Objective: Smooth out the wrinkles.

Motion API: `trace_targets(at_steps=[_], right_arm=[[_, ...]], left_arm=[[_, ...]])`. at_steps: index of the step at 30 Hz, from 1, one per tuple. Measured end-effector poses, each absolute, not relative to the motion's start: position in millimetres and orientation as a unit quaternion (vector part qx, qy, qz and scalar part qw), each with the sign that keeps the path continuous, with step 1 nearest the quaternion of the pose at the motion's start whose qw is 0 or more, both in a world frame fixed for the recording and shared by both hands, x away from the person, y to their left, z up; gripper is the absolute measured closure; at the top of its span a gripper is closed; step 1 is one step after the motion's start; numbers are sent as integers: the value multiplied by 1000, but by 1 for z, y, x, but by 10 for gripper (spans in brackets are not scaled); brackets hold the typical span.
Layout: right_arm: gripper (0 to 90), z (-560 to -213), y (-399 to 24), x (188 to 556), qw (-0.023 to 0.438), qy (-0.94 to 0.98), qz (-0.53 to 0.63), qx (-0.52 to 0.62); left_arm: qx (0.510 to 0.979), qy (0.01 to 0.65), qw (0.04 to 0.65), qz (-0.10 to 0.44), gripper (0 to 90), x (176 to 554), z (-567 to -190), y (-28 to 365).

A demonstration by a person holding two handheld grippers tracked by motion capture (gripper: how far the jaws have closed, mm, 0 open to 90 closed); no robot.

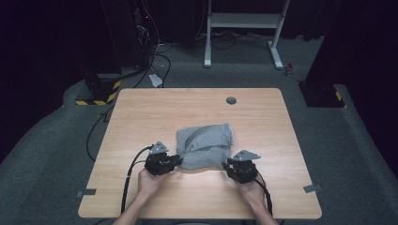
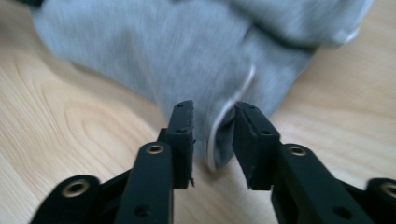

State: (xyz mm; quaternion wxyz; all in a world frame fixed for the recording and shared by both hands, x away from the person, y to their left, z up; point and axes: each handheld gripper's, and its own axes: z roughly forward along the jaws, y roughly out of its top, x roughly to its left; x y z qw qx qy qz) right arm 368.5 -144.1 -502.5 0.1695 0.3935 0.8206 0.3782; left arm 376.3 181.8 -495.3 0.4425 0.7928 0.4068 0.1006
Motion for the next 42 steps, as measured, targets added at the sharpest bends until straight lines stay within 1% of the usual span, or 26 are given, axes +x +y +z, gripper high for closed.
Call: trace_targets(at_steps=[2, 4, 7, 10, 12, 14, 15, 16, 17, 20, 21, 23, 26, 28, 32, 33, 35, 38, 42], right_arm=[[601, -492, -145, 370, 182, 805, 394, 404], [587, -483, -143, 374, 185, 797, 401, 412], [589, -479, -137, 384, 187, 800, 390, 416], [623, -481, -132, 393, 175, 808, 378, 417], [664, -485, -129, 399, 162, 815, 364, 420], [743, -488, -126, 402, 155, 823, 353, 416], [782, -489, -125, 402, 149, 827, 350, 414], [803, -489, -125, 402, 145, 831, 346, 411], [817, -489, -125, 400, 147, 832, 344, 408], [834, -484, -127, 389, 157, 838, 350, 387], [835, -483, -128, 385, 164, 841, 350, 378], [837, -481, -131, 374, 174, 845, 355, 361], [837, -484, -139, 357, 176, 849, 355, 351], [836, -490, -142, 349, 178, 853, 345, 348], [816, -508, -145, 345, 159, 864, 324, 350], [784, -508, -146, 345, 155, 861, 332, 353], [710, -501, -148, 347, 155, 852, 347, 359], [694, -483, -148, 356, 171, 839, 365, 366], [647, -457, -146, 384, 191, 813, 383, 394]], left_arm=[[784, 413, 449, 110, 608, 376, -487, 184], [780, 422, 446, 121, 525, 378, -481, 184], [781, 432, 433, 127, 458, 385, -475, 180], [781, 437, 426, 131, 426, 396, -468, 171], [784, 442, 416, 130, 416, 406, -466, 164], [788, 447, 403, 126, 417, 416, -466, 157], [791, 448, 399, 121, 442, 421, -467, 154], [795, 446, 395, 115, 505, 425, -467, 151], [801, 443, 388, 108, 589, 429, -468, 149], [812, 426, 380, 118, 850, 426, -466, 147], [814, 421, 383, 119, 866, 422, -465, 148], [820, 406, 385, 120, 870, 413, -461, 151], [822, 384, 405, 118, 870, 394, -458, 159], [827, 373, 403, 121, 870, 384, -460, 161], [842, 352, 395, 107, 870, 367, -476, 161], [845, 348, 393, 103, 869, 365, -479, 160], [847, 347, 392, 96, 868, 364, -485, 159], [848, 346, 392, 89, 867, 364, -491, 156], [848, 347, 391, 84, 867, 365, -496, 154]])
